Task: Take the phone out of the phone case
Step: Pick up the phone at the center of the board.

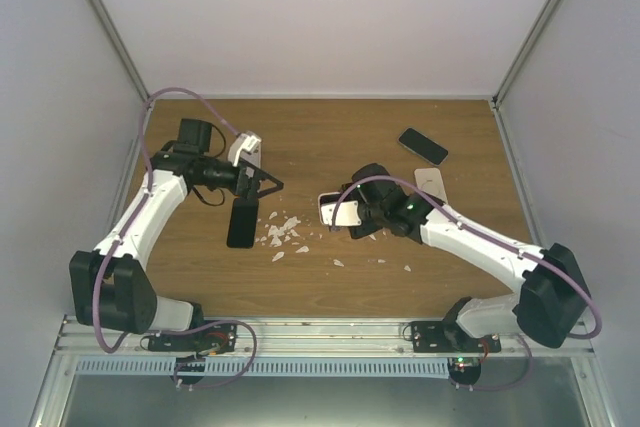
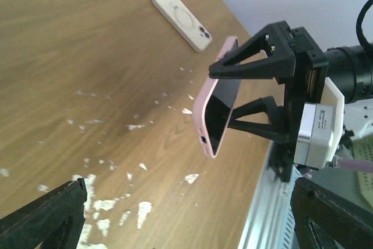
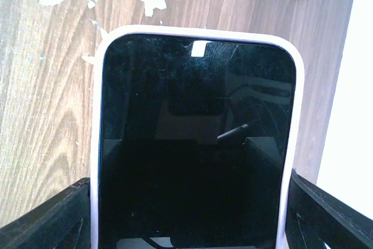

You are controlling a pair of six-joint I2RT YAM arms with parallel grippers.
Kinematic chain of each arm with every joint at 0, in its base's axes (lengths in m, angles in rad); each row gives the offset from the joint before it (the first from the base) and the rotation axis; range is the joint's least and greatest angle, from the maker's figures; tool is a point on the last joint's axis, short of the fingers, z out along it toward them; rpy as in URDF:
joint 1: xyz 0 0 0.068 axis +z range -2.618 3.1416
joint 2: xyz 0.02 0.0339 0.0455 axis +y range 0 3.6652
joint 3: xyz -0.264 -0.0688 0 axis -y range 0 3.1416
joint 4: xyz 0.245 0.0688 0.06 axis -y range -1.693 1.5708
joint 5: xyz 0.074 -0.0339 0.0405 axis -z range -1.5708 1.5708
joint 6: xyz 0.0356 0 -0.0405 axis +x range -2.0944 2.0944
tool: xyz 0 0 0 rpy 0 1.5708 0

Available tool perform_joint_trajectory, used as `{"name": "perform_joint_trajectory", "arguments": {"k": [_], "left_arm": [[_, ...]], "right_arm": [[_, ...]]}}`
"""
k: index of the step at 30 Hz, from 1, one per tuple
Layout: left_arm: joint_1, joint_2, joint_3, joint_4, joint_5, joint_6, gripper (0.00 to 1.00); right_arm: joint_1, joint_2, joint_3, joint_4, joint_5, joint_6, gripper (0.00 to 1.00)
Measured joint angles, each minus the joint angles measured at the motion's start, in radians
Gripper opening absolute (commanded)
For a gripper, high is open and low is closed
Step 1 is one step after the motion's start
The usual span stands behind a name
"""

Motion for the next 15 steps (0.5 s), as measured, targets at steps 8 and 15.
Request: {"name": "perform_joint_trajectory", "arguments": {"k": [8,15], "left_arm": [[-0.078,0.0,-0.071,0.024,0.056,-0.029,0.85],[-0.189,-0.003,-0.082,0.031,0.019,-0.018,0.79]], "right_arm": [[0.143,-0.028,0.013,0.002,0.047,-0.111,0.58],[0.206,-0.031,0.049,-0.012,0.062,-0.146,0.57]]}}
